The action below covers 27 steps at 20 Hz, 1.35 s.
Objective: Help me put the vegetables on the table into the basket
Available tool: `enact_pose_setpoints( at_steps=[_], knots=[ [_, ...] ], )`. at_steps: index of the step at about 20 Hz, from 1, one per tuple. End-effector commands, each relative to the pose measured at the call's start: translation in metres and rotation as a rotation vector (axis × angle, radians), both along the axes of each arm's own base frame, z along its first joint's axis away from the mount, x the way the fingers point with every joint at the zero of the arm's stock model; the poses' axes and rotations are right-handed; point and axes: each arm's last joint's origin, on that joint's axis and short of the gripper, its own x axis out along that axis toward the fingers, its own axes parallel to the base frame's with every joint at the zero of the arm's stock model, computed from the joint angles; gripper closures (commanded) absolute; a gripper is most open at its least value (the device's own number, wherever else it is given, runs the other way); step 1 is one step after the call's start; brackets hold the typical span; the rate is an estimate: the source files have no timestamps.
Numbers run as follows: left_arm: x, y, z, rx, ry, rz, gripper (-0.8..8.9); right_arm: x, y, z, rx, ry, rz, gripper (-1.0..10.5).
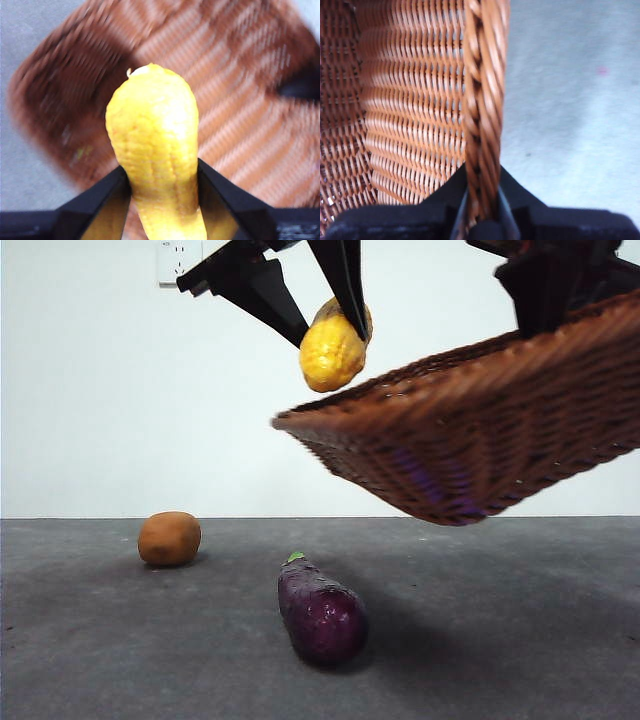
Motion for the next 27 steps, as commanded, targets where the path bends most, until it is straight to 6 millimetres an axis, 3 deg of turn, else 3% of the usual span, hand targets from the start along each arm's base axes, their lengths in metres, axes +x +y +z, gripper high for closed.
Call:
enact_pose_setpoints(
  at_steps=[1, 5, 8, 13, 15, 18, 23, 27],
  knots=[
    [0.004, -0.002, -0.007, -0.023, 0.049, 0.039, 7.45, -0.005, 0.007, 0.001, 0.011, -0.002, -0.008, 9.6],
    [0.005, -0.002, -0.010, -0.018, 0.066, 0.039, 4.38, -0.008, 0.014, 0.001, 0.010, 0.003, 0.000, 9.6],
    [0.007, 0.000, -0.010, -0.015, 0.068, 0.049, 3.43, -0.008, 0.014, 0.001, 0.011, 0.003, -0.002, 9.6],
    [0.007, 0.001, -0.010, 0.022, 0.029, -0.014, 3.37, -0.007, 0.012, 0.001, -0.041, -0.025, -0.011, 9.6],
    [0.014, 0.012, -0.009, 0.079, -0.002, 0.017, 3.38, -0.005, 0.008, 0.001, -0.062, -0.030, -0.021, 9.6],
    [0.030, 0.039, -0.012, 0.173, -0.009, 0.084, 3.38, 0.000, -0.004, 0.001, -0.068, -0.032, -0.045, 9.6],
    [0.067, 0.096, -0.012, 0.180, -0.018, 0.247, 3.38, 0.007, -0.027, 0.000, -0.084, -0.015, -0.090, 9.6],
    [0.095, 0.126, -0.031, 0.217, 0.016, 0.321, 3.39, 0.010, -0.034, 0.001, -0.084, -0.021, -0.111, 9.6]
  ],
)
